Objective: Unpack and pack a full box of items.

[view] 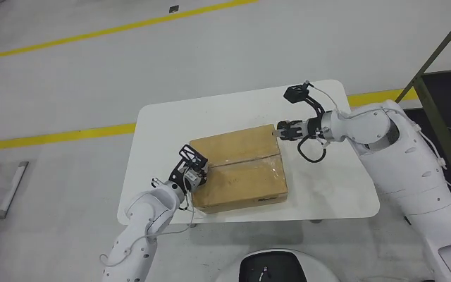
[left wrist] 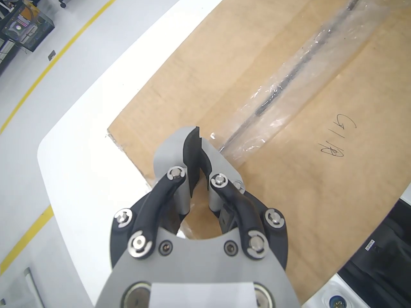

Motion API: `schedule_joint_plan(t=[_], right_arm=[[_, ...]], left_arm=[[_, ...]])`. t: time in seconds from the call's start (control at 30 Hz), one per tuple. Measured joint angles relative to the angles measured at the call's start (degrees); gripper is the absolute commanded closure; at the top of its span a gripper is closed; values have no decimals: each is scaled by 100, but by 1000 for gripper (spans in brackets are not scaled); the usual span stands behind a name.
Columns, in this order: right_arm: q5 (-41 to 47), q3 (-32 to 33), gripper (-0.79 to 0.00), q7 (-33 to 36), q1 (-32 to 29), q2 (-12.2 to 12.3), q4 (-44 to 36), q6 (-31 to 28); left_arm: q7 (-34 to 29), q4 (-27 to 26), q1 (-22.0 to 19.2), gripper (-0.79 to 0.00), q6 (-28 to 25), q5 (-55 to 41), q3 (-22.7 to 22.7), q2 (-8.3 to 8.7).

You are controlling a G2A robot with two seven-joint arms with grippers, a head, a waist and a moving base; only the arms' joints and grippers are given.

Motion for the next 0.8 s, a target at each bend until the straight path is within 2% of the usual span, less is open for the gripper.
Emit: schedule_joint_plan(t=[0.13,0.17,0.23,0.53,0.67,0.8], right_arm=[[186,124,-163,-531,-231,11,-225,-91],[251,141,-129,-667,-284,9,-272,-120],[394,173,0,-984,-403,1,-363,-206],[777,122,0,-2100,-766,-50,-529,-760],[405,-284,0,-2463,-737,-126,-517,-865],[-359,-1046,0,-2902,-509,-290,-362,-819]], left_arm=[[-3,-122,21,-785,53,-73,-66,2],[6,-155,31,-785,81,-98,-94,3],[38,-253,68,-785,158,-164,-181,7],[230,-781,440,-785,714,-508,-869,44],[284,-969,669,-785,1138,-644,-1267,54],[290,-1051,890,-785,1485,-668,-1668,67]])
